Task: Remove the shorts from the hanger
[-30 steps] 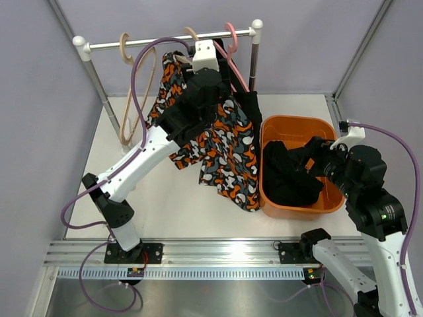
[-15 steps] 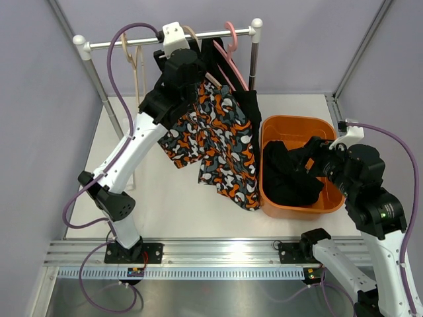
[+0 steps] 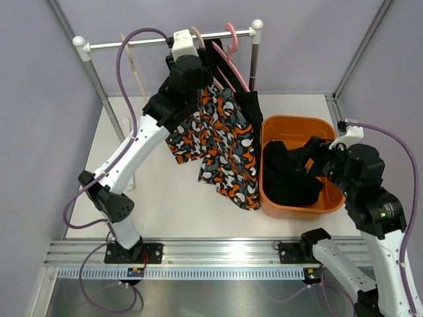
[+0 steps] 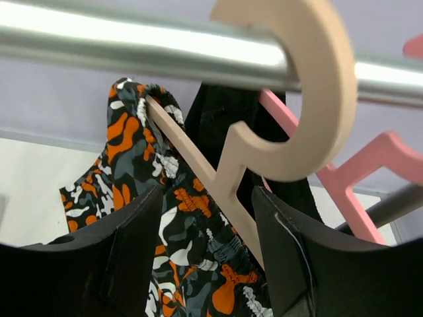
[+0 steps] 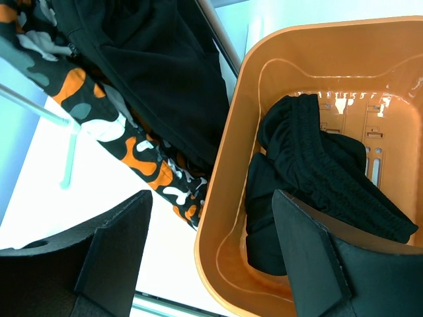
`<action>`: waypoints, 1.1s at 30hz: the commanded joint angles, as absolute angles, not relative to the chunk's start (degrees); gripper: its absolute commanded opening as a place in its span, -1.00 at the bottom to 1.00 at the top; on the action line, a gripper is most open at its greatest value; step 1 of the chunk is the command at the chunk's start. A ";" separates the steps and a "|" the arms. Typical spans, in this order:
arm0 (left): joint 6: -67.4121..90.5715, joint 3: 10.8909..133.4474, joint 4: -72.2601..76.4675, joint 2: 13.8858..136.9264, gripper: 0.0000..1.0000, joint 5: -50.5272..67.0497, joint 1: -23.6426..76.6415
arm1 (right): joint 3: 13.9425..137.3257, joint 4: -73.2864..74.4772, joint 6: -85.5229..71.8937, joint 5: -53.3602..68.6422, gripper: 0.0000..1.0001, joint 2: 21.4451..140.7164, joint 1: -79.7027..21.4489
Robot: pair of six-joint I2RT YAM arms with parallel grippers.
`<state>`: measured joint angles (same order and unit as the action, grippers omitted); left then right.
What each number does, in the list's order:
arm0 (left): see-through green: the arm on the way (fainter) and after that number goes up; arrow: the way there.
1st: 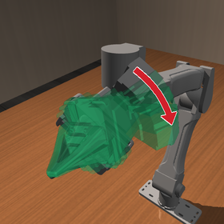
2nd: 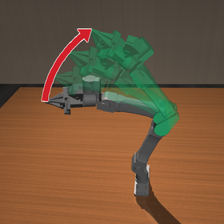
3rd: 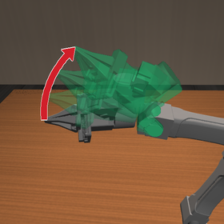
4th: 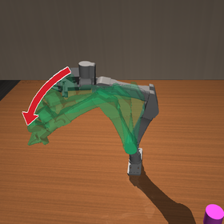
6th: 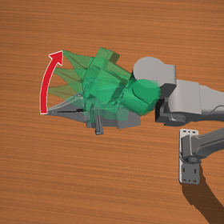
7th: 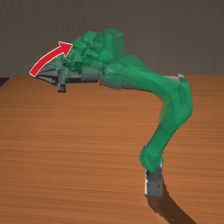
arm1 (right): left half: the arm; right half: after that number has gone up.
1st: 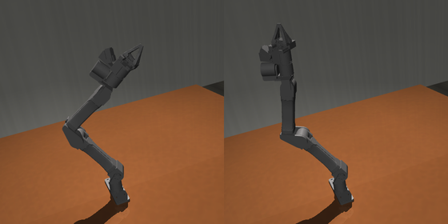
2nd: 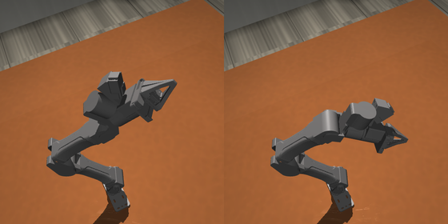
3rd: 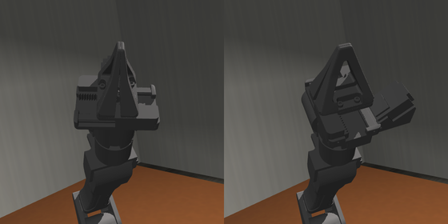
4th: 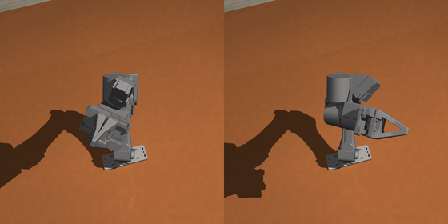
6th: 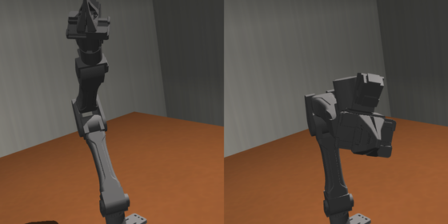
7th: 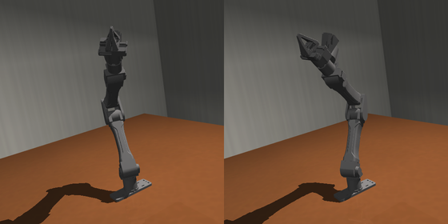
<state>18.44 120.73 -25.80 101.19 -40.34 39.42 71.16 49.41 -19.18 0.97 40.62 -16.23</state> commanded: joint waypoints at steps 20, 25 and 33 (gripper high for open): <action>18.28 129.36 -26.70 105.72 0.23 -39.81 40.08 | 73.39 49.13 -17.14 0.44 0.65 41.31 -16.08; 18.19 130.52 -28.47 106.87 0.23 -41.22 40.08 | 73.56 49.13 -17.14 1.23 0.65 41.66 -16.00; 18.63 129.90 -31.46 108.72 0.19 -42.36 39.82 | 73.74 48.96 -17.23 2.11 0.65 42.01 -16.00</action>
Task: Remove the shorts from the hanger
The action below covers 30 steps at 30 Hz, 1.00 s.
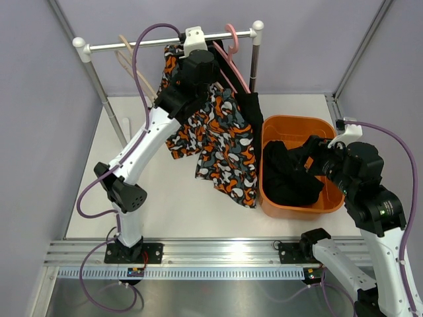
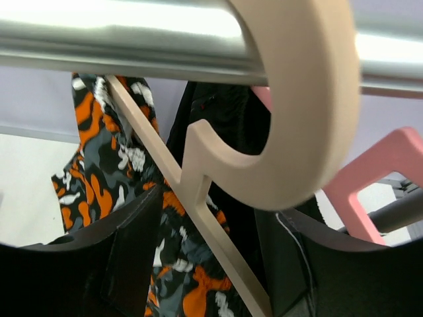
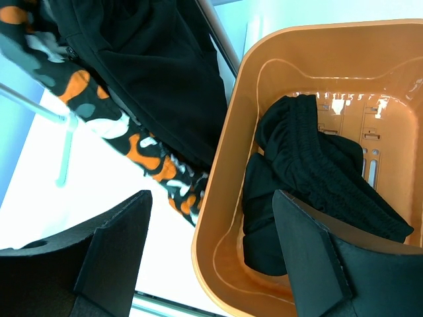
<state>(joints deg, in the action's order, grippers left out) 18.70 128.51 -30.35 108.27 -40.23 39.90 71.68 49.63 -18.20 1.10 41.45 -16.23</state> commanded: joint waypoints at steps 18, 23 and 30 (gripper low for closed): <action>10.74 127.44 -29.10 101.26 -1.00 -40.44 39.55 | 71.98 47.46 -17.84 2.81 0.65 42.10 -16.08; 7.21 127.70 -27.16 96.86 -1.00 -38.06 39.55 | 72.51 47.02 -17.49 2.38 0.65 42.63 -16.00; 8.52 126.94 -36.11 93.61 -1.00 -33.50 39.55 | 72.68 46.32 -17.49 2.11 0.65 43.33 -16.00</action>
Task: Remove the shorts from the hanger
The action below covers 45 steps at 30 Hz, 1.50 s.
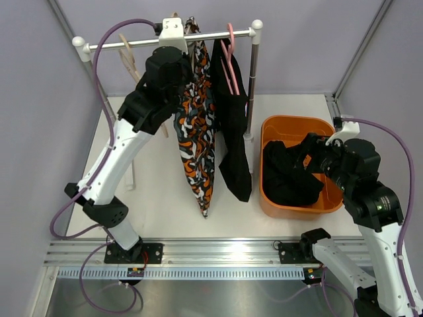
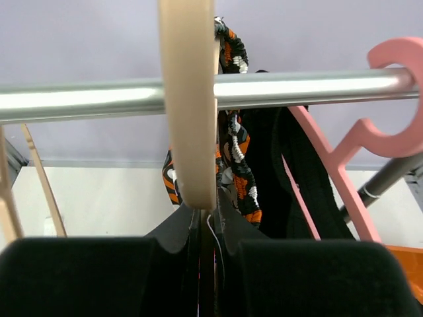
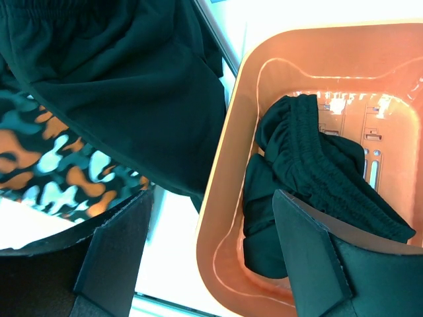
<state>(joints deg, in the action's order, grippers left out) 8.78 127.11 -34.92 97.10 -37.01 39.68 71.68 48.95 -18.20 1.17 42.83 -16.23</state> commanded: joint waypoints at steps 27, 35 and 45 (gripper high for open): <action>19.51 75.85 -48.07 52.65 -1.00 -22.24 56.34 | 82.70 39.38 -26.71 -17.57 0.49 68.00 -59.41; 20.39 73.74 -49.48 48.96 -1.00 -20.66 57.22 | 87.89 34.28 -29.00 -20.48 0.50 79.61 -60.21; 20.21 73.21 -51.77 44.56 -1.00 -19.25 57.39 | 94.12 33.39 -29.88 -22.67 0.42 87.44 -60.12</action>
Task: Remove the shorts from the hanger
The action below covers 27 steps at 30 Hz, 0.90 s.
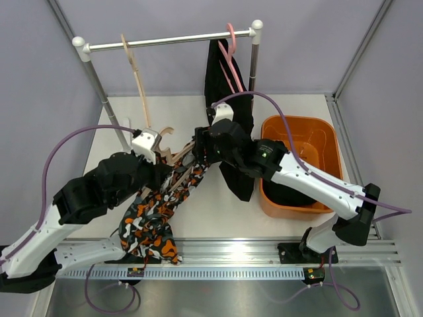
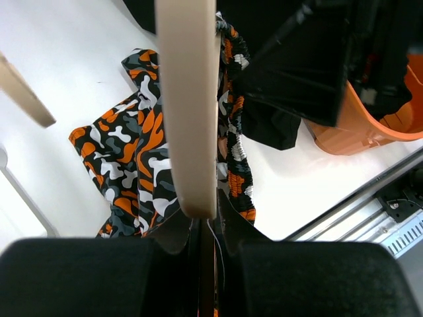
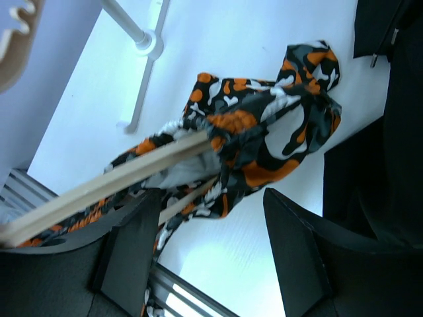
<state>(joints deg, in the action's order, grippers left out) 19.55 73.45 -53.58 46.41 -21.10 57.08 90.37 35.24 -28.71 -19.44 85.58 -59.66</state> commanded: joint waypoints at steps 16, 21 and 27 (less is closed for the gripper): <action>20.13 75.32 -55.28 40.26 -1.00 -14.42 57.39 | 100.45 39.28 -27.69 -31.90 -0.98 90.70 -59.33; 19.42 76.11 -56.69 39.29 -1.00 -12.48 57.39 | 103.35 43.32 -26.11 -32.78 -1.00 90.35 -53.89; 19.25 76.90 -56.52 36.57 -1.00 -9.85 57.39 | 101.17 42.63 -24.96 -29.89 -1.00 90.35 -46.33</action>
